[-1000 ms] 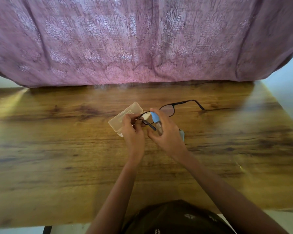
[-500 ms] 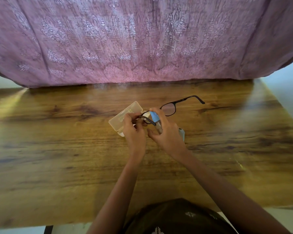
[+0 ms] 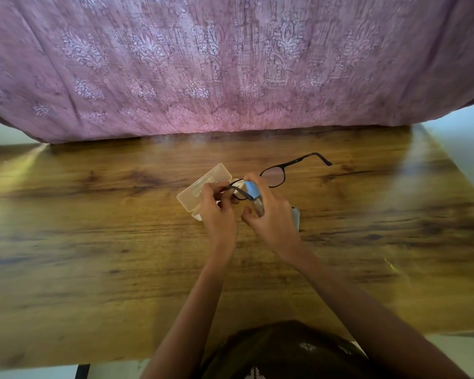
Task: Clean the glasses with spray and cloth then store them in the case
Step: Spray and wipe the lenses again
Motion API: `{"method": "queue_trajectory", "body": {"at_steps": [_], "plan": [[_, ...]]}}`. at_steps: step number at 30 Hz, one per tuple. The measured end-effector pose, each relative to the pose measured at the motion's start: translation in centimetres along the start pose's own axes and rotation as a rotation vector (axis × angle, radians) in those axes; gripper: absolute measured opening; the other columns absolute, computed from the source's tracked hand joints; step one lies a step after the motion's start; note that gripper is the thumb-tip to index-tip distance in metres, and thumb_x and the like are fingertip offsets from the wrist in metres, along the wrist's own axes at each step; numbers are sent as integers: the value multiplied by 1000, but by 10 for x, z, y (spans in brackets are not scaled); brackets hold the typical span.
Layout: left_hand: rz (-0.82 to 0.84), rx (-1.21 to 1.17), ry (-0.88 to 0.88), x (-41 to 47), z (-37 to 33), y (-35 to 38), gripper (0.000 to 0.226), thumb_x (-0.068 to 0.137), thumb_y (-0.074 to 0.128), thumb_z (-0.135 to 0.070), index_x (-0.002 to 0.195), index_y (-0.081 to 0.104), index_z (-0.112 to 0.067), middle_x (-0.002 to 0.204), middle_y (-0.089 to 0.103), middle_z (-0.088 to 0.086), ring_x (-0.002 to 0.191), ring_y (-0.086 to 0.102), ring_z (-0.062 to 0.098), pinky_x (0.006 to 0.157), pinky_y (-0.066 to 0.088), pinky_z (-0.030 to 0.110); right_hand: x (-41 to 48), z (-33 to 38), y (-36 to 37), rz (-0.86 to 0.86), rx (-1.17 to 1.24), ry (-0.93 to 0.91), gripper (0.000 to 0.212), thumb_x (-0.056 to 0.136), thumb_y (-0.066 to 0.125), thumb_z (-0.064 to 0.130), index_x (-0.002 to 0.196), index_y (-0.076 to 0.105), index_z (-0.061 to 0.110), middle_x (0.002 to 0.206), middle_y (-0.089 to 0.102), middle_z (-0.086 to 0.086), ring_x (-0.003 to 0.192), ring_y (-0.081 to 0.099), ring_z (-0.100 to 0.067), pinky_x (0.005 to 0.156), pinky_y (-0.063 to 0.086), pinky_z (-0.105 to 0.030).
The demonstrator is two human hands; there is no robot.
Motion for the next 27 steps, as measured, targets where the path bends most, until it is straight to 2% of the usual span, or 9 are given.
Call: {"method": "queue_trajectory", "body": {"at_steps": [3, 6, 9, 12, 15, 19, 22, 24, 27], "plan": [[-2, -1, -2, 0, 1, 1, 22, 92, 48, 7, 100, 59, -11, 96, 62, 3, 74, 62, -6, 66, 48, 9, -3, -2, -2, -27, 11, 36, 67, 72, 68, 6, 131, 46, 28, 58, 36, 25, 63, 52, 9, 52, 36, -3], [-19, -6, -5, 0, 1, 1, 27, 92, 50, 6, 95, 59, -19, 94, 62, -2, 74, 61, -6, 65, 48, 10, -3, -5, -4, -21, 14, 78, 63, 74, 67, 12, 129, 45, 34, 52, 38, 15, 58, 52, 0, 48, 37, -8], [-47, 3, -16, 1, 0, -1, 35, 91, 51, 6, 89, 56, -28, 93, 62, -9, 76, 59, -7, 66, 48, 12, -1, -13, -9, -22, 67, 107, 53, 80, 65, 20, 126, 45, 36, 51, 39, 11, 47, 45, -7, 45, 36, -13], [-79, 27, -18, 3, -1, -4, 34, 91, 55, 3, 85, 54, -30, 91, 62, -15, 77, 58, -10, 65, 50, 12, -2, -27, -18, -54, 204, 133, 47, 85, 56, 21, 129, 45, 34, 53, 47, 13, 42, 41, -5, 40, 38, -17], [-105, 42, -18, 6, -1, -8, 30, 91, 57, 2, 84, 53, -27, 90, 61, -14, 77, 58, -9, 64, 50, 15, -2, -45, -29, -101, 188, 170, 45, 91, 48, 15, 134, 41, 28, 57, 52, 6, 41, 46, -8, 37, 42, -23], [-111, 54, -40, 6, 0, -10, 34, 92, 57, 0, 83, 52, -32, 92, 61, -14, 81, 58, -4, 68, 52, 17, 1, -75, -42, -137, 142, 244, 39, 100, 49, 23, 134, 33, 16, 77, 57, 2, 60, 59, -8, 50, 49, -26], [-107, 43, -28, 6, -1, -12, 33, 92, 59, -1, 83, 53, -33, 90, 60, -16, 78, 58, -6, 67, 51, 14, 5, -97, -48, -130, 18, 285, 26, 97, 55, 33, 111, 44, 13, 97, 54, -8, 89, 53, -23, 73, 45, -35], [-88, 23, -28, 5, 0, -11, 30, 92, 60, -3, 86, 55, -31, 91, 60, -15, 78, 61, 0, 68, 53, 18, 7, -109, -49, -124, -32, 323, 22, 96, 56, 34, 101, 43, 18, 99, 51, -7, 94, 48, -22, 73, 37, -30], [-79, 16, -28, 4, 1, -11, 26, 92, 60, -2, 89, 57, -27, 95, 60, -12, 85, 63, 12, 70, 54, 23, 9, -119, -51, -132, -57, 348, 23, 96, 58, 35, 101, 43, 18, 99, 50, -5, 94, 44, -17, 68, 31, -24]]}}
Point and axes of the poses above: each hand's wrist, its own x-axis towards the middle knuckle, its own y-axis out of the palm, z = x × y, the point moved 5 cm from there along x, towards the middle knuckle
